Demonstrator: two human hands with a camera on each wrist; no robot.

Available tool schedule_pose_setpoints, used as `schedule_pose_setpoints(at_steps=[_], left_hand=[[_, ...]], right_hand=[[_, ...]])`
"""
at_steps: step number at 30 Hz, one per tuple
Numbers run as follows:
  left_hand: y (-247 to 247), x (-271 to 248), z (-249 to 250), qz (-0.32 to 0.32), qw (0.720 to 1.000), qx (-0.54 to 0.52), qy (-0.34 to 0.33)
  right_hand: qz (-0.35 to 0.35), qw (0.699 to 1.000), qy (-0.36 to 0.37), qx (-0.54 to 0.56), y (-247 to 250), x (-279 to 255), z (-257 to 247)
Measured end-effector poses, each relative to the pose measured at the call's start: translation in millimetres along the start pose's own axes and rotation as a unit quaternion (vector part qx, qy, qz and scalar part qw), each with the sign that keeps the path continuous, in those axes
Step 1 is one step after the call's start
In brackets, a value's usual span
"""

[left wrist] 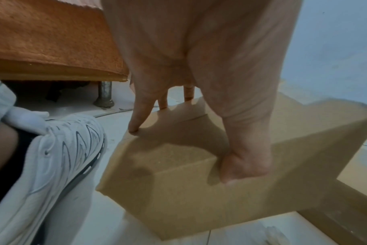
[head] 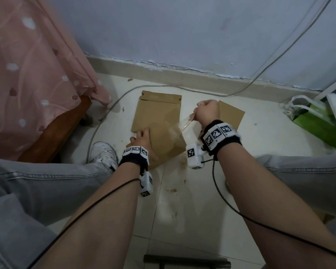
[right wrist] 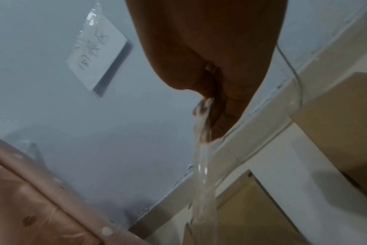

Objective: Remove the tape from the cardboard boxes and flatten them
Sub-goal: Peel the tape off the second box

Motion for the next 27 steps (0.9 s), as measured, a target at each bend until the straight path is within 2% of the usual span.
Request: schedule_pose_setpoints(at_steps=[5, 9, 11, 13, 16, 18, 21, 23, 25, 27], left_hand=[[2, -1, -8, -0.001, 1.0, -0.008, 0.014], [4, -2, -26, 0.01, 0.999, -0.045, 0.023], [5, -1, -33, 0.016, 0.997, -0.079, 0.02], [5, -1, -33, 0.022, 0.993, -0.118, 0.014], [2, 0, -25, 0.032, 0.985, -0.169, 0.003], [-5, -2, -19, 0.017, 0.982, -0.186, -0.001], [-17, -7, -20, -0.011, 0.98, -0.2, 0.002], [-22, -7, -28, -0.009, 0.977, -0.212, 0.008], [-26, -6, -36, -0.008, 0.977, -0.213, 0.014], [-28, -6, -39, -0.006, 0.976, -0.216, 0.012]], right_hand=[[0.036, 0.998, 0.044, 0.007, 15, 9, -28], [0.144, 0.989, 0.026, 0.015, 47, 22, -25], [0.153, 0.988, 0.01, 0.018, 54, 30, -24], [0.11, 0.994, -0.004, -0.002, 49, 32, -21], [-0.04, 0.994, -0.018, -0.101, 20, 16, -11], [-0.146, 0.965, -0.002, -0.218, -1, -3, -3], [-0.259, 0.898, 0.013, -0.357, -21, -21, 16], [-0.296, 0.872, 0.011, -0.391, -28, -26, 26], [-0.303, 0.875, 0.016, -0.377, -33, -28, 27], [-0.288, 0.879, 0.052, -0.375, -38, -31, 20]])
Point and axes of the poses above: each hand's wrist, its own x-axis towards the middle knuckle, its own y-axis out of the back of the hand, z = x × y, the point moved 6 cm from there along x, towards the middle knuckle, and after that the axes turned 6 degrees about x, right-handed, at the moved point
